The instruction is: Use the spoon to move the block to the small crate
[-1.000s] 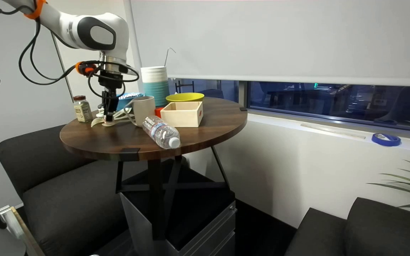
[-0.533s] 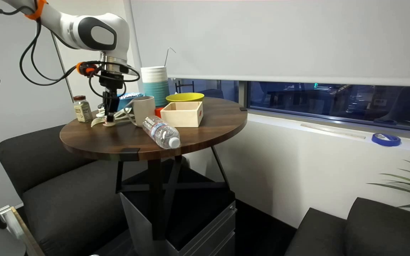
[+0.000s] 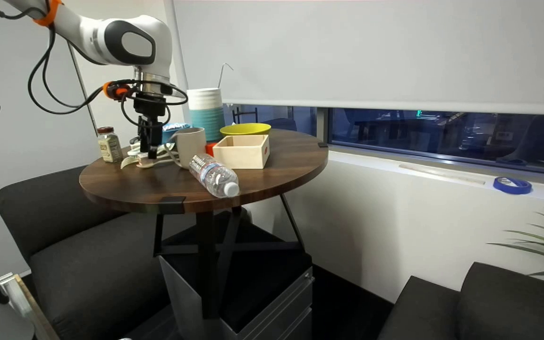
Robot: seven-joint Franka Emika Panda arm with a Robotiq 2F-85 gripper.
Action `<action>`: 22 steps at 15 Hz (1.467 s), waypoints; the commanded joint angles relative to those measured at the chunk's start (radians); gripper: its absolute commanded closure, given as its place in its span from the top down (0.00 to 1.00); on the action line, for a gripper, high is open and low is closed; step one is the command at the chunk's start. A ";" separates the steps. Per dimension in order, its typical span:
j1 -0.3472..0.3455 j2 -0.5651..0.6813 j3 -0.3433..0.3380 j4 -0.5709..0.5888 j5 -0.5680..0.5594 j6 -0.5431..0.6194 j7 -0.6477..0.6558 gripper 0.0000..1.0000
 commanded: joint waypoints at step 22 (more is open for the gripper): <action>-0.020 0.137 -0.009 0.082 -0.045 0.132 0.107 0.56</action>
